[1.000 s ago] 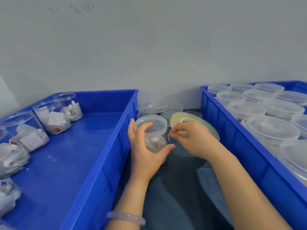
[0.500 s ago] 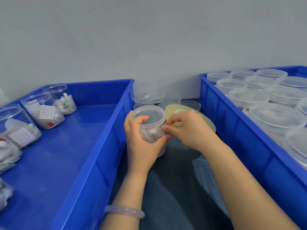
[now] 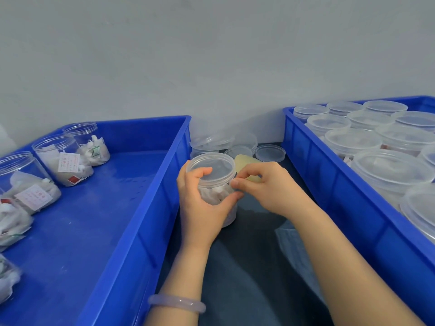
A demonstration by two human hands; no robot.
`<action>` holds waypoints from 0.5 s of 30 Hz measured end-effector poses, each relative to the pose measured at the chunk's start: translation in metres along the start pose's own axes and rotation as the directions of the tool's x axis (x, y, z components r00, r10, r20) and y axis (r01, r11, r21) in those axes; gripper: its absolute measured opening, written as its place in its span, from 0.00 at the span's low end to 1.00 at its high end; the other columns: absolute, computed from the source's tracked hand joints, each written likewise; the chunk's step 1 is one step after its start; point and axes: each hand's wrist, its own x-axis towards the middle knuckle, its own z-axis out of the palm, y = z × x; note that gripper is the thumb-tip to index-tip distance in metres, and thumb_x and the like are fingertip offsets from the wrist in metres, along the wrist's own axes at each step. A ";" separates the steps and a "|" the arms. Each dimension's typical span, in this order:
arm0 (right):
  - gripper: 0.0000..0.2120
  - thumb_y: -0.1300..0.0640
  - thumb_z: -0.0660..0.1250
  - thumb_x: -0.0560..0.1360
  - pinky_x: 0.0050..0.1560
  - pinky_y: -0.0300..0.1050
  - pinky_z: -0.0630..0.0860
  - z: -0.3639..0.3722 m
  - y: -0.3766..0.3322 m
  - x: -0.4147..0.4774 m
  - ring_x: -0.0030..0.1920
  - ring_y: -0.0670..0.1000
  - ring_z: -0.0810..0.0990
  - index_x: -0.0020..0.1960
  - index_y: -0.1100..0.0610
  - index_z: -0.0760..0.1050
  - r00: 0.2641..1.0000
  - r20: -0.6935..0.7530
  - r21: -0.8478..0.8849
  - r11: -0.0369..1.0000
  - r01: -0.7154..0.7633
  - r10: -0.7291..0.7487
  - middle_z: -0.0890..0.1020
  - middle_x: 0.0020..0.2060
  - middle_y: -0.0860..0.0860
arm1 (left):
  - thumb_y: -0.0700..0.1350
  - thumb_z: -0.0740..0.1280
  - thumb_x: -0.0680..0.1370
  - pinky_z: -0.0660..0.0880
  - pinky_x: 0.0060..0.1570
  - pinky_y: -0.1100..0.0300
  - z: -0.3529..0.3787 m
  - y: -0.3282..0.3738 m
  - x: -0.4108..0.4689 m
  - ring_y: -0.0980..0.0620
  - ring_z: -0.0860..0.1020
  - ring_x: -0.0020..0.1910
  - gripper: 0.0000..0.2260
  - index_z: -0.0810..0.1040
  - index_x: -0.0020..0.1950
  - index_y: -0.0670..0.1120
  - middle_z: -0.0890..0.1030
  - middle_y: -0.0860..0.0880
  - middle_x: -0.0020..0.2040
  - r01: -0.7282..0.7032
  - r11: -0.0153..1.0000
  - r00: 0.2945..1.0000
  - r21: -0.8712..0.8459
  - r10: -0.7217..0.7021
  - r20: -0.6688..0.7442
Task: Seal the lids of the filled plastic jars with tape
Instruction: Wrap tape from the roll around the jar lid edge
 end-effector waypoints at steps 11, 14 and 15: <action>0.09 0.38 0.72 0.66 0.29 0.38 0.60 -0.003 -0.005 -0.005 0.29 0.42 0.71 0.36 0.43 0.78 0.991 -0.133 -0.236 0.972 -0.005 -0.027 0.74 0.26 0.43 | 0.63 0.73 0.57 0.65 0.58 0.75 -0.007 0.016 -0.001 0.68 0.68 0.63 0.25 0.69 0.49 0.59 0.72 0.47 0.64 0.087 0.994 0.995 -0.069 -0.091 -0.049; 0.14 0.39 0.75 0.63 0.34 0.39 0.67 -0.008 -0.008 -0.005 0.34 0.41 0.72 0.45 0.42 0.79 0.992 -0.118 -0.226 0.974 0.012 -0.040 0.74 0.32 0.40 | 0.62 0.75 0.56 0.69 0.60 0.67 -0.008 0.019 -0.001 0.59 0.71 0.65 0.26 0.69 0.48 0.57 0.74 0.50 0.62 0.152 0.979 0.988 -0.137 -0.155 -0.016; 0.18 0.39 0.75 0.62 0.38 0.40 0.69 -0.012 -0.008 -0.006 0.38 0.41 0.72 0.49 0.43 0.79 0.994 -0.100 -0.232 0.973 0.011 -0.035 0.74 0.36 0.38 | 0.61 0.76 0.55 0.70 0.61 0.63 -0.009 0.019 -0.002 0.57 0.72 0.65 0.26 0.69 0.47 0.56 0.74 0.50 0.62 0.162 0.976 0.987 -0.148 -0.163 0.005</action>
